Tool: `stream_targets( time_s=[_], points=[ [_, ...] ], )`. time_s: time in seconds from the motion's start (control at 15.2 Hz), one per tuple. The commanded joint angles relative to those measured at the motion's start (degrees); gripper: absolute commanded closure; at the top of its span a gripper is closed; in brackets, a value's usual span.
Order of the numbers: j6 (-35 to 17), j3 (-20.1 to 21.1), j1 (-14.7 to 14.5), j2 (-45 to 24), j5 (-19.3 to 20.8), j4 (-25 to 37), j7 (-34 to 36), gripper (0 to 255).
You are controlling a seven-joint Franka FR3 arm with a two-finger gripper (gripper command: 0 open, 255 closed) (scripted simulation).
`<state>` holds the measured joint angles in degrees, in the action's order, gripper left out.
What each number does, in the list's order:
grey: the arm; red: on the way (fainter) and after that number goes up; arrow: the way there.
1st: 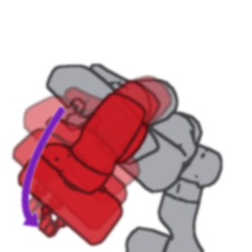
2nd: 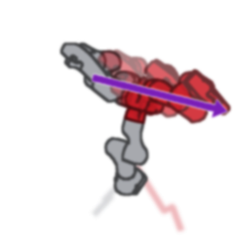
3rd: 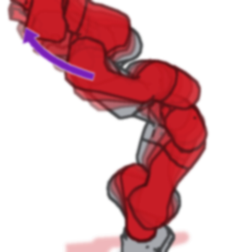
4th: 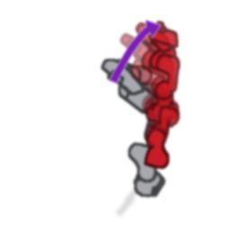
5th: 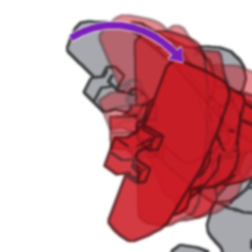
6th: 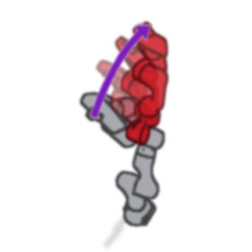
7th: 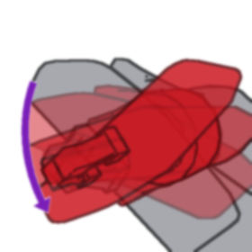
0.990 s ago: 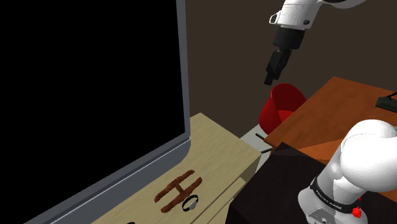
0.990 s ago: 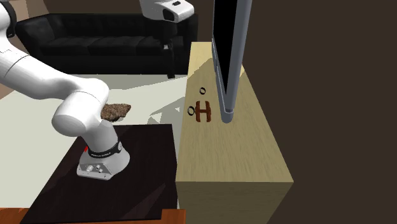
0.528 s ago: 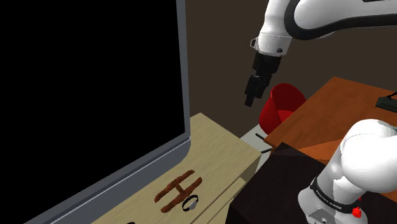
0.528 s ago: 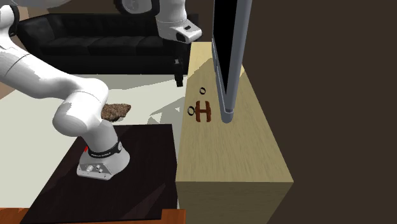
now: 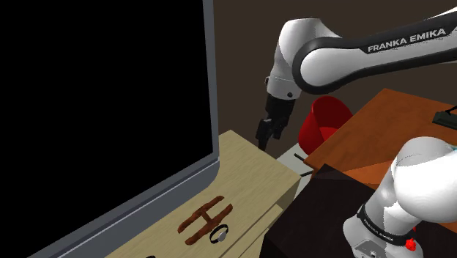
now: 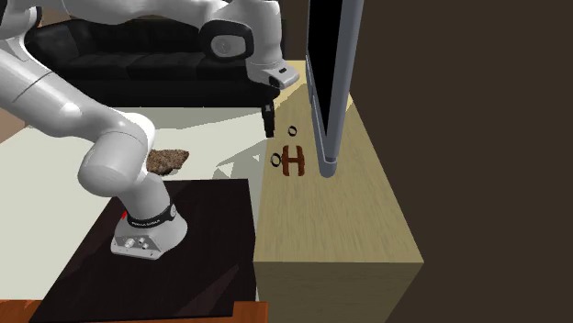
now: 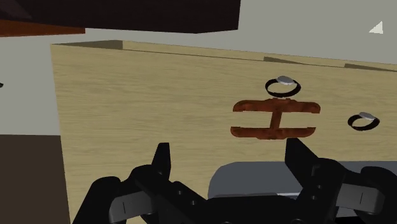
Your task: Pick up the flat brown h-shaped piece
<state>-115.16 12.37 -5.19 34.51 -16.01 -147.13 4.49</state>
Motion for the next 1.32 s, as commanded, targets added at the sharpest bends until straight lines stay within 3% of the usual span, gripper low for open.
stream_targets(
  time_s=[0.0, 0.33, 0.66, 0.99, 1.25],
  points=[
    [-3.9, 1.73, -0.31, -3.41, -0.84, -0.3, 1.42, 0],
    [-13.3, 6.48, -1.16, -12.92, -2.16, 0.11, 5.87, 0],
    [-22.26, 10.82, -1.36, -24.14, -0.85, 2.57, 11.42, 0],
    [-30.04, 13.6, -1.81, -36.55, 4.66, 6.91, 19.16, 0],
    [-34.67, 13.03, -4.14, -46.69, 11.34, 11.78, 26.51, 0]
  ],
)
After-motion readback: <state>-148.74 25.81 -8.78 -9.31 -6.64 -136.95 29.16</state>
